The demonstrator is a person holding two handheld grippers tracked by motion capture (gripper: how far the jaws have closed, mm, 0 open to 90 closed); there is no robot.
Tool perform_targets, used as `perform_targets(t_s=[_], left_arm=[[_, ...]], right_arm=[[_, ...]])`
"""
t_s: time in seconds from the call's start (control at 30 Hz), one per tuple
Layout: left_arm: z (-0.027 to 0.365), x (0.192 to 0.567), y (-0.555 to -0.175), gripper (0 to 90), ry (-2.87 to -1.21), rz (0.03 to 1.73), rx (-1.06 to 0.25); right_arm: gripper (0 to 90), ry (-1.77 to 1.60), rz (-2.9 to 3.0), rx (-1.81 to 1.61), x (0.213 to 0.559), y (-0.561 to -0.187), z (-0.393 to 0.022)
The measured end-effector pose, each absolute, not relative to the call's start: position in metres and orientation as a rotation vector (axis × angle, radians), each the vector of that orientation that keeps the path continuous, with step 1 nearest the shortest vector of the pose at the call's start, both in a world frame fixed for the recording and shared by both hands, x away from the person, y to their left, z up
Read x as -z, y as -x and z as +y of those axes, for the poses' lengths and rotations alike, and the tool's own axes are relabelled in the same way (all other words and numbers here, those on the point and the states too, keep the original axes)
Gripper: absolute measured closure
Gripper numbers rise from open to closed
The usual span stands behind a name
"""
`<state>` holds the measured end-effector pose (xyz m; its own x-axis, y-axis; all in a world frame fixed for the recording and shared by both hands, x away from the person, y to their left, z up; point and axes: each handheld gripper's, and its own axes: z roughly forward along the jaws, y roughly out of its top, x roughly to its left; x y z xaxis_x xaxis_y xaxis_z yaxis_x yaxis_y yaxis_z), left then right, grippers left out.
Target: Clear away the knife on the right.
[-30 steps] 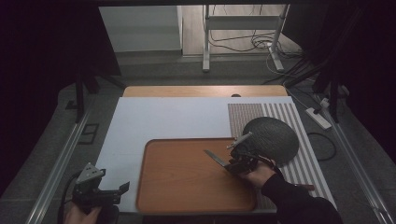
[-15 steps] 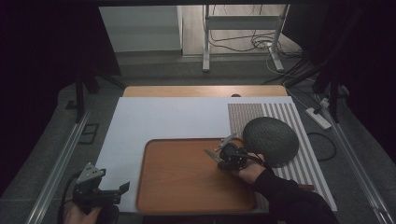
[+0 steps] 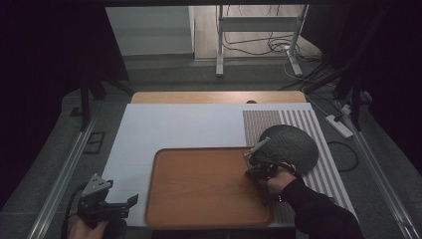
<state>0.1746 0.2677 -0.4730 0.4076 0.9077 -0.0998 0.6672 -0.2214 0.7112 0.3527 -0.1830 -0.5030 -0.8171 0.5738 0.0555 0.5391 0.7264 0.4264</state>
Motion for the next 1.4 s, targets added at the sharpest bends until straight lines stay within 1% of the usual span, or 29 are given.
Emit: perform_targets(t_s=[0.27, 0.43, 0.57, 0.63, 0.77, 1.0, 1.07, 1.1, 1.3, 1.4], left_arm=[[0.268, 0.473, -0.175, 1.7, -1.974, 1.337, -0.444], [0.267, 0.473, -0.175, 1.7, -1.976, 1.336, -0.445], [0.268, 0.473, -0.175, 1.7, -1.974, 1.338, -0.443], [0.268, 0.473, -0.175, 1.7, -1.973, 1.339, -0.441], [0.268, 0.473, -0.175, 1.6, -1.968, 1.343, -0.439], [0.269, 0.473, -0.175, 0.9, -1.961, 1.347, -0.434], [0.269, 0.473, -0.175, 0.9, -1.961, 1.347, -0.434], [0.269, 0.473, -0.175, 0.9, -1.960, 1.347, -0.434], [0.270, 0.473, -0.175, 0.9, -1.959, 1.349, -0.433], [0.270, 0.473, -0.175, 0.7, -1.955, 1.350, -0.434]], right_arm=[[89.3, -1.010, 2.834, -0.655, 0.502, -0.355, -0.202], [89.1, -1.009, 2.827, -0.644, 0.502, -0.354, -0.201], [83.7, -1.003, 2.803, -0.693, 0.498, -0.353, -0.200], [78.6, -0.994, 2.794, -0.729, 0.495, -0.353, -0.200], [62.6, -0.991, 2.781, -0.762, 0.491, -0.352, -0.201], [25.3, -0.981, 2.738, -0.813, 0.483, -0.348, -0.203], [17.3, -0.972, 2.719, -0.825, 0.480, -0.347, -0.205], [14.7, -0.974, 2.708, -0.825, 0.479, -0.346, -0.206], [9.9, -0.984, 2.699, -0.860, 0.474, -0.343, -0.217], [3.3, -0.988, 2.699, -0.857, 0.473, -0.339, -0.223]])
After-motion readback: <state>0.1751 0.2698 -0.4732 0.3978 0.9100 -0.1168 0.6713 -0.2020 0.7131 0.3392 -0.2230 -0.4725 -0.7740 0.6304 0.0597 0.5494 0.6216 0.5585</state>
